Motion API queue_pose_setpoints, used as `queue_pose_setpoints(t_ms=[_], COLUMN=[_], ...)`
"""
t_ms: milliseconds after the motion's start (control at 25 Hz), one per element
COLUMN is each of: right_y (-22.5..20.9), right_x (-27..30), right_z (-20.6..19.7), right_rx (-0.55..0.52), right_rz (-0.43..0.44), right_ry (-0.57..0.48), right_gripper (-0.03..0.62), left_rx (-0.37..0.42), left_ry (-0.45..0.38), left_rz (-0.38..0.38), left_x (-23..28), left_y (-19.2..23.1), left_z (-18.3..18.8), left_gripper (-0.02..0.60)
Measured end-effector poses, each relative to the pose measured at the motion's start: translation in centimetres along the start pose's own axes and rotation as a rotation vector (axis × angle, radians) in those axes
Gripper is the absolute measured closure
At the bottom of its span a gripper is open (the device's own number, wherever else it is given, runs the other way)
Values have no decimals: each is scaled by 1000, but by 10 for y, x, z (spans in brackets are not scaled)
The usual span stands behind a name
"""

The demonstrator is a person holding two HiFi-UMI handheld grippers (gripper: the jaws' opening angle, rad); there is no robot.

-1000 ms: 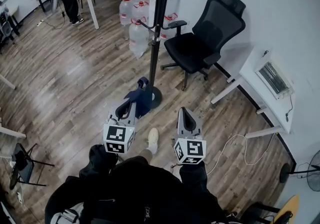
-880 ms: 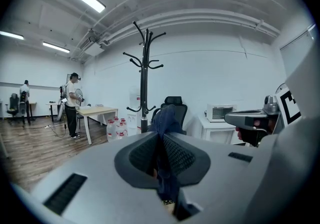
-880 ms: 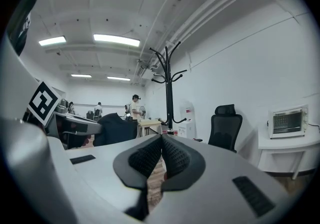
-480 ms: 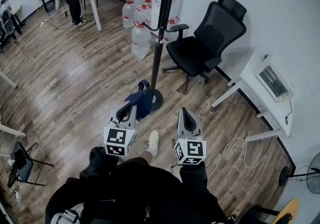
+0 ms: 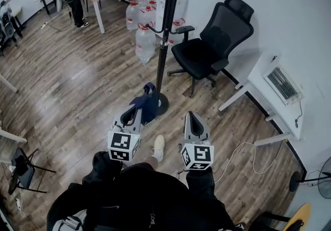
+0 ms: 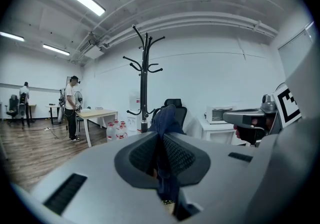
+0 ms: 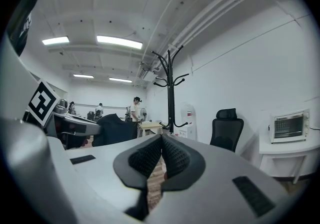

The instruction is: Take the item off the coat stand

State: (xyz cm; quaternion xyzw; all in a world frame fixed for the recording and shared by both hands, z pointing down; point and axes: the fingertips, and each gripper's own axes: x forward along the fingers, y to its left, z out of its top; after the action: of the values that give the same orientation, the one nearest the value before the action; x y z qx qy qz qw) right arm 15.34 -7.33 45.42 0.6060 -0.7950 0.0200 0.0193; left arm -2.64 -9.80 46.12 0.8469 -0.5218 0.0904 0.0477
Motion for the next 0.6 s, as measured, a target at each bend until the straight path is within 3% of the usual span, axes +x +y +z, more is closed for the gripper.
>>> queue_pose_setpoints(t_ms=[600], right_y=[-7], right_x=[-6], right_z=[1], right_rx=[0], right_rz=[-2], right_ry=[-4], right_gripper=[579], left_rx=[7], left_ry=[-1], left_rz=[-2], left_x=[1], left_y=[-9], left_z=[4], left_gripper=[541])
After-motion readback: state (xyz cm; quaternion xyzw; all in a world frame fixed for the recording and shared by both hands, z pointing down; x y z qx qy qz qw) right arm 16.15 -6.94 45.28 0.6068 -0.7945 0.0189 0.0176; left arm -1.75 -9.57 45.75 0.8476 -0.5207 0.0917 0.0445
